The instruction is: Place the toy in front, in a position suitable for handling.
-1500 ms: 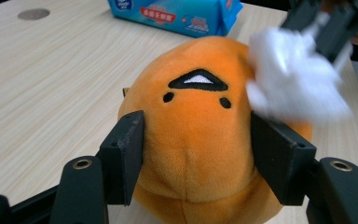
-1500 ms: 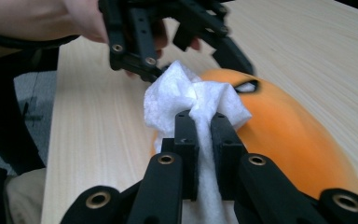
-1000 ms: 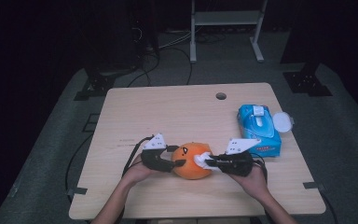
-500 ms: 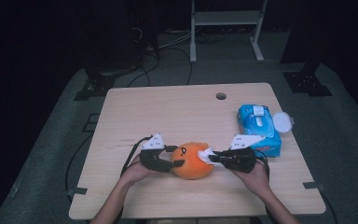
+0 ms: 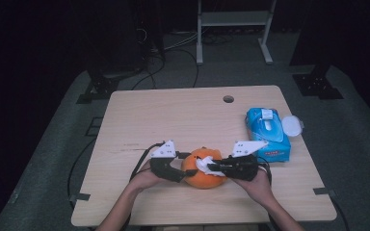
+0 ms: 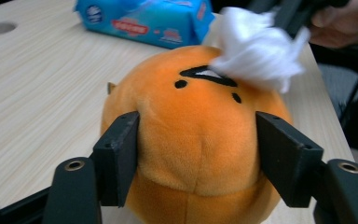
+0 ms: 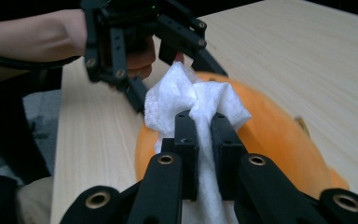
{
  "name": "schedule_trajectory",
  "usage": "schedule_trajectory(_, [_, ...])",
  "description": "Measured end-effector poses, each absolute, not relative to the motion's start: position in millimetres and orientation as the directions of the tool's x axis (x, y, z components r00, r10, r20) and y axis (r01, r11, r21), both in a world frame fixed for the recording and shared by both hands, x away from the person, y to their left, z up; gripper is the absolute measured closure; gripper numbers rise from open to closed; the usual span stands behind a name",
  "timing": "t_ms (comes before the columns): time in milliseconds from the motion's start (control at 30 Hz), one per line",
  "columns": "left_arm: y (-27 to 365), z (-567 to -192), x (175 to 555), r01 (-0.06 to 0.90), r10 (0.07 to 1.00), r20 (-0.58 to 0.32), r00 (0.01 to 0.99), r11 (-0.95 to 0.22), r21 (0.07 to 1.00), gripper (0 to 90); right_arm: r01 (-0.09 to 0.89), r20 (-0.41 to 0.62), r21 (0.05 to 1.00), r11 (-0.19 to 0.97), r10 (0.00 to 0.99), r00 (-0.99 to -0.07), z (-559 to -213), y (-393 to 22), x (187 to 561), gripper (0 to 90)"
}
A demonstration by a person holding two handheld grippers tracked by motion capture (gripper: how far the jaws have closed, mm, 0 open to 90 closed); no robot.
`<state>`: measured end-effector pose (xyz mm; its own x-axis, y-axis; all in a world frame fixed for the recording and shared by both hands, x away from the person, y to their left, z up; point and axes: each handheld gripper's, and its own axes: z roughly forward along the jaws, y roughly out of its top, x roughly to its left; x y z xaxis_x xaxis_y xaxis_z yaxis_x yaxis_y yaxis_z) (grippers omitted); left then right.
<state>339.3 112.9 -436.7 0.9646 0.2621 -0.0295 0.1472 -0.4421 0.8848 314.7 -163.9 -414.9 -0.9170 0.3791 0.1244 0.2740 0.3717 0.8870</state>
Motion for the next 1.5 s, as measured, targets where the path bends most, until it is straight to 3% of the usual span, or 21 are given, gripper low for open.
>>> schedule_trajectory(200, [118, -439, 341, 0.164, 0.284, -0.034, 0.958, -0.450, 0.878, 34.9, 0.281, 0.090, 0.883, 0.376, 0.452, -0.887, -417, -175, 321, 82.5])
schedule_trajectory(367, [126, -443, 347, 0.229, 0.325, -0.094, 0.941, -0.408, 0.884, 33.3, 0.331, 0.110, 0.862, 0.383, 0.498, -0.860, -427, -194, 323, 82.4])
schedule_trajectory(600, [122, -442, 348, 0.218, 0.323, -0.085, 0.943, -0.400, 0.890, 34.3, 0.277, 0.084, 0.872, 0.403, 0.436, -0.896, -420, -180, 313, 82.4])
schedule_trajectory(700, [122, -439, 347, 0.225, 0.350, -0.075, 0.934, -0.409, 0.885, 26.1, 0.253, 0.047, 0.866, 0.431, 0.435, -0.899, -419, -169, 312, 82.4])
schedule_trajectory(767, [127, -437, 350, 0.277, 0.379, -0.128, 0.916, -0.370, 0.887, 18.1, 0.280, 0.078, 0.869, 0.409, 0.445, -0.892, -421, -170, 316, 82.5])
schedule_trajectory(900, [127, -437, 350, 0.312, 0.376, -0.169, 0.911, -0.361, 0.879, 12.7, 0.325, 0.126, 0.870, 0.371, 0.471, -0.873, -424, -180, 321, 82.5])
schedule_trajectory(1000, [120, -442, 349, 0.316, 0.356, -0.175, 0.918, -0.391, 0.865, 13.4, 0.351, 0.149, 0.865, 0.358, 0.485, -0.862, -425, -183, 322, 82.6])
schedule_trajectory(1200, [112, -437, 344, 0.223, 0.325, -0.088, 0.942, -0.406, 0.886, 29.5, 0.274, 0.091, 0.885, 0.377, 0.437, -0.895, -415, -165, 310, 82.7])
schedule_trajectory(1333, [106, -433, 338, 0.165, 0.306, -0.026, 0.952, -0.438, 0.884, 31.1, 0.215, 0.032, 0.891, 0.400, 0.417, -0.908, -407, -150, 308, 82.8])
schedule_trajectory(1500, [110, -437, 341, 0.191, 0.312, -0.053, 0.949, -0.430, 0.883, 31.3, 0.241, 0.029, 0.893, 0.380, 0.485, -0.874, -405, -165, 322, 82.8])
